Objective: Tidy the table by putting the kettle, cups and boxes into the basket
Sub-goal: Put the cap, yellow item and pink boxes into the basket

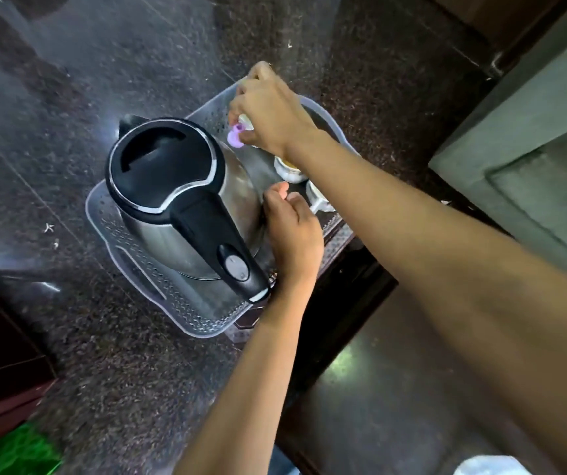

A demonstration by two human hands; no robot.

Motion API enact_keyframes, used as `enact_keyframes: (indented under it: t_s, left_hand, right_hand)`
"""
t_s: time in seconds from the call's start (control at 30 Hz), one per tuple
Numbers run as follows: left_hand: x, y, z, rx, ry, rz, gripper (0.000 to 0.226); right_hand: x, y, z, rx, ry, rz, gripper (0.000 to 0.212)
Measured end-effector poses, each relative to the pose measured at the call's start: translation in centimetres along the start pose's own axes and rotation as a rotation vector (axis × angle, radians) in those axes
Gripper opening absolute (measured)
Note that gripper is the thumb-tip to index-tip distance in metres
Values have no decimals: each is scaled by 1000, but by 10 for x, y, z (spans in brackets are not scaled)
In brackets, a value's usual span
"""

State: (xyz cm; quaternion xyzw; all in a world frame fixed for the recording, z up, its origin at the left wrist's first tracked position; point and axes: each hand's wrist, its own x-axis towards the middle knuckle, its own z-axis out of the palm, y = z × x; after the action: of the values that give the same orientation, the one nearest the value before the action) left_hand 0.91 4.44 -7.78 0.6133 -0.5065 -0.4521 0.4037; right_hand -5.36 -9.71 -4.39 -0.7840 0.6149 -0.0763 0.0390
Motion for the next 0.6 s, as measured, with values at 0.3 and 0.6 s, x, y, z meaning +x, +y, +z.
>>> enact_keyframes:
  t_s: [0.3,0.6]
  left_hand:
    - [3,-2,3,-20,-30,-36,39]
    - [0,4,4,-16,10,-24,27]
  right_hand:
    - [22,-5,23,-154,-47,28,21]
    - [2,1,8,-69,40,84,31]
